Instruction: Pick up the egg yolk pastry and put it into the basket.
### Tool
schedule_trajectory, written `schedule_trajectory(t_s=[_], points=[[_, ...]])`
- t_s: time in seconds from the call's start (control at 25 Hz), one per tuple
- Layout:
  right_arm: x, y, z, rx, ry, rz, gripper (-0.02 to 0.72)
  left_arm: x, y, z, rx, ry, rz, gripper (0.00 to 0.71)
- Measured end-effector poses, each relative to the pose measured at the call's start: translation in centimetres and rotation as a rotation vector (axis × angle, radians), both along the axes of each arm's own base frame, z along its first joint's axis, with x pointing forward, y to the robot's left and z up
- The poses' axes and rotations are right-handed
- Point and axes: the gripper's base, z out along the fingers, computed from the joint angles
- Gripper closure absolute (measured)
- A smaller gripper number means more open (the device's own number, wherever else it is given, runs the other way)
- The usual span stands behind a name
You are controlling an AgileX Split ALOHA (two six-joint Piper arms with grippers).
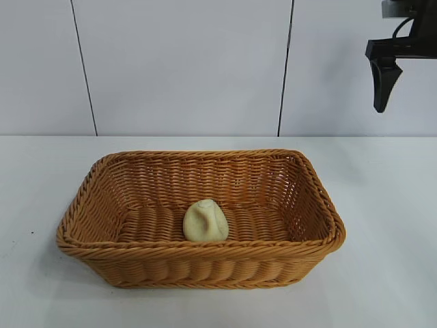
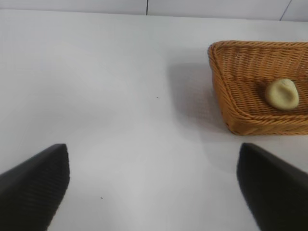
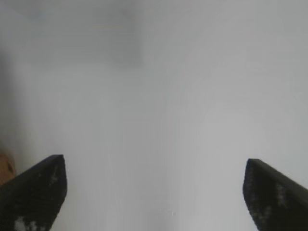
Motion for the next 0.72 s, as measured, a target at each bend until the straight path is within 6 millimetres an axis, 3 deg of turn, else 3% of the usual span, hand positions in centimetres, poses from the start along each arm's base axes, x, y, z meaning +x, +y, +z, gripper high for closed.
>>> schedule_trajectory(t_s=[0.44, 0.72], points=[[-15.2, 0.2, 2.1, 0.020, 0.044, 0.006, 0.010, 0.0, 0.0, 0.0, 0.000, 0.000, 0.000, 0.014], [-24.6, 0.3, 2.2, 0.038, -0.113, 0.037, 0.010, 0.0, 0.0, 0.0, 0.000, 0.000, 0.000, 0.014]])
